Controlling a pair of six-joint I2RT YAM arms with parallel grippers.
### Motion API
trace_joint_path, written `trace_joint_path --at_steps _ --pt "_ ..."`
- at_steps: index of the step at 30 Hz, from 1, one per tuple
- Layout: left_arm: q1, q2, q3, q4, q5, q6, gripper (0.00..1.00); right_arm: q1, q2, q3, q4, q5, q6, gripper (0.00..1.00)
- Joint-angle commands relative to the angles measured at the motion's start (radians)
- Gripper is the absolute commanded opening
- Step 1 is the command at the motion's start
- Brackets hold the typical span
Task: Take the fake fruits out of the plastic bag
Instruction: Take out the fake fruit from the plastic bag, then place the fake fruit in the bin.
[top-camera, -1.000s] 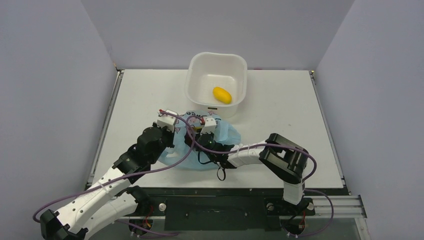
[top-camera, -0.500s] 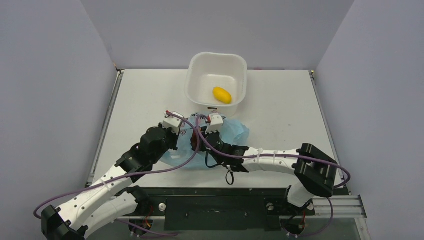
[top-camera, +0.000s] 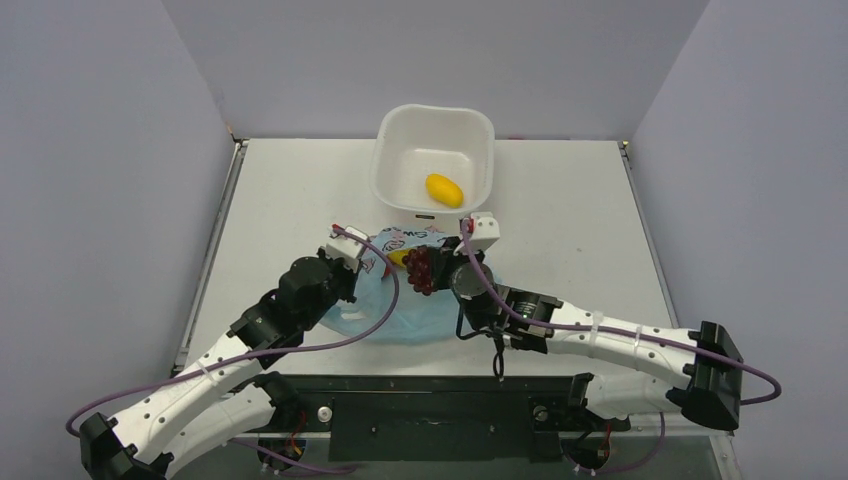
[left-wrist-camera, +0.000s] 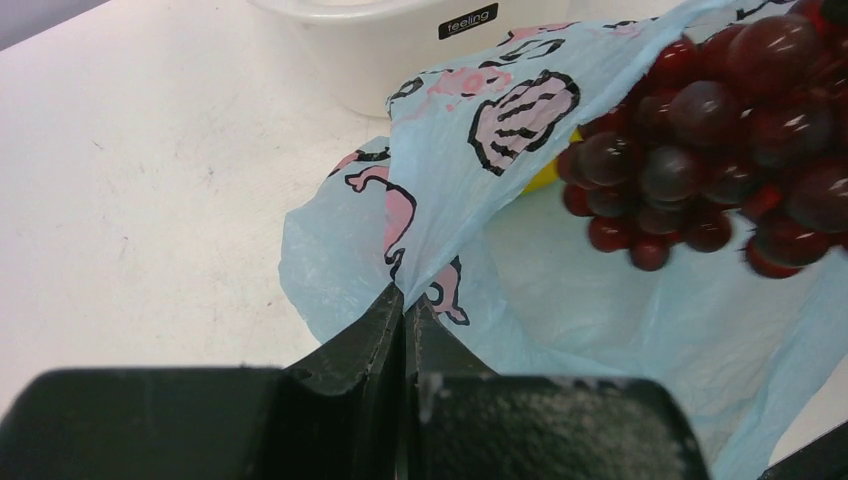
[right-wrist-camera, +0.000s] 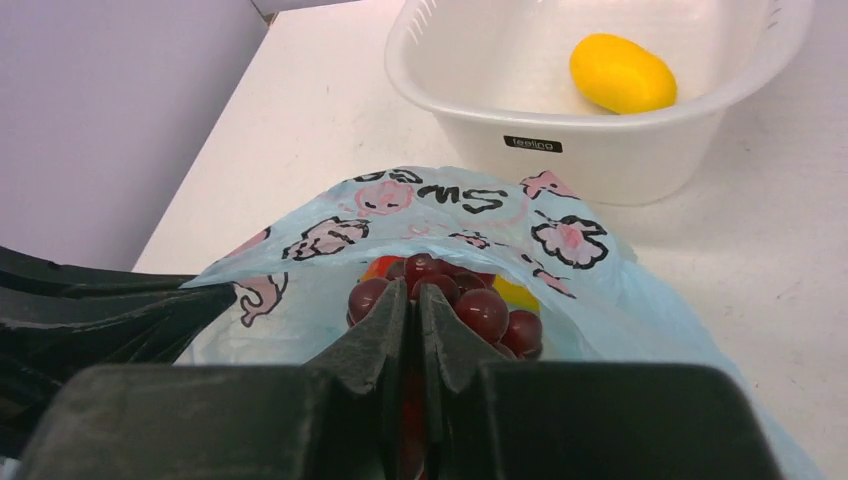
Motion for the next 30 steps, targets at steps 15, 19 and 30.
trace_joint_path --at_steps 15,19,30 --pt "-0.042 0.014 0.004 0.031 -0.024 0.042 0.00 -0.034 -0.278 0.169 -0.132 -0.063 -0.018 0.00" --pt "-0.046 0.011 0.002 0.032 -0.033 0.045 0.00 -0.089 -0.246 0.256 -0.134 -0.095 -0.058 0.00" --pt "-0.059 0.027 -0.001 0.031 -0.061 0.051 0.00 -0.383 -0.015 0.476 -0.083 -0.297 -0.095 0.00"
